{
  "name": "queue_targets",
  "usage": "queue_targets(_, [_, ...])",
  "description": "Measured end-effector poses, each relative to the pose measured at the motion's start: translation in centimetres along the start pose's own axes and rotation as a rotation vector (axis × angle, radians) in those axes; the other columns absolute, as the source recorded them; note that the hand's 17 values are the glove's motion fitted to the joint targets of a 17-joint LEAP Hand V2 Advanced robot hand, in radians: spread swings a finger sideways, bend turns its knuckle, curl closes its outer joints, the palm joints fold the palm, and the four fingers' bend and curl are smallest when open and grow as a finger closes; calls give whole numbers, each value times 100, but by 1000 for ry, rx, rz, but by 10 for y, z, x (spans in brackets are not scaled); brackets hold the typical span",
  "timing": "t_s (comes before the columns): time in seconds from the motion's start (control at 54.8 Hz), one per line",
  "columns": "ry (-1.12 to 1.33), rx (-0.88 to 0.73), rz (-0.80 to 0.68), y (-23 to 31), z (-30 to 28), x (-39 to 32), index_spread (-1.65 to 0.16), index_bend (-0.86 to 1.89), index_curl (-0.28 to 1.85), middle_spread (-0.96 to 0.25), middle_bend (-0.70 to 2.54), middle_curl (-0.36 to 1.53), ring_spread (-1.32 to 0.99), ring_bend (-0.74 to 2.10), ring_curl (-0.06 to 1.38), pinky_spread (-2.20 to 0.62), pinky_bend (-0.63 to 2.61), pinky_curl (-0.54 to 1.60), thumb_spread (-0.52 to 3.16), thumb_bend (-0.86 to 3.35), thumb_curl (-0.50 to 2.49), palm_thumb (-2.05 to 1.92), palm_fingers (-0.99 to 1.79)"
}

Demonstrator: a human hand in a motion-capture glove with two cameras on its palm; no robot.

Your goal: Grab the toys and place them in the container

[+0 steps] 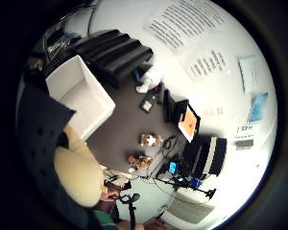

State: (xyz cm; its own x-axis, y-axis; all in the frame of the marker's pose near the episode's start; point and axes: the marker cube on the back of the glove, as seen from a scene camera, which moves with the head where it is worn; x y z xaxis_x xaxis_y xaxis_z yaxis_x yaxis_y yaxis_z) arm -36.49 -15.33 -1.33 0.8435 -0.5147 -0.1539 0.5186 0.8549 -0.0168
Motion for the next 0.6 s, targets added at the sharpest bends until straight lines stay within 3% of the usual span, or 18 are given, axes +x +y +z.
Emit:
queue_targets(0.365, [-9,53,-126,-29,13,-43,-43,96,107,-36,131,96,-43,157,83,-31,140,67,-4,17,110,71,53])
queue_targets(0.457, [17,-76,-163,-32,26,-56,-43,91,109,-36,128,96,-43,156,82,-31,141,67,-3,15,111,70,46])
queue_targets(0.493, [40,-187,-171,-29,33,-57,-42,84,108,-37,122,95,-42,154,81,-30,142,68,0,14,111,70,33])
queue_targets(0.548, [62,-345,-205,-24,41,-59,-37,48,98,-35,91,85,-38,149,80,-27,145,67,21,7,113,54,-26])
queue_targets(0.566, [61,-371,-214,-24,43,-61,-35,33,92,-29,78,80,-34,137,76,-22,148,67,32,4,111,48,-55])
queue_targets(0.603, [58,-387,-229,-24,44,-62,-32,17,84,-21,61,74,-27,118,72,-16,147,64,47,0,107,41,-69])
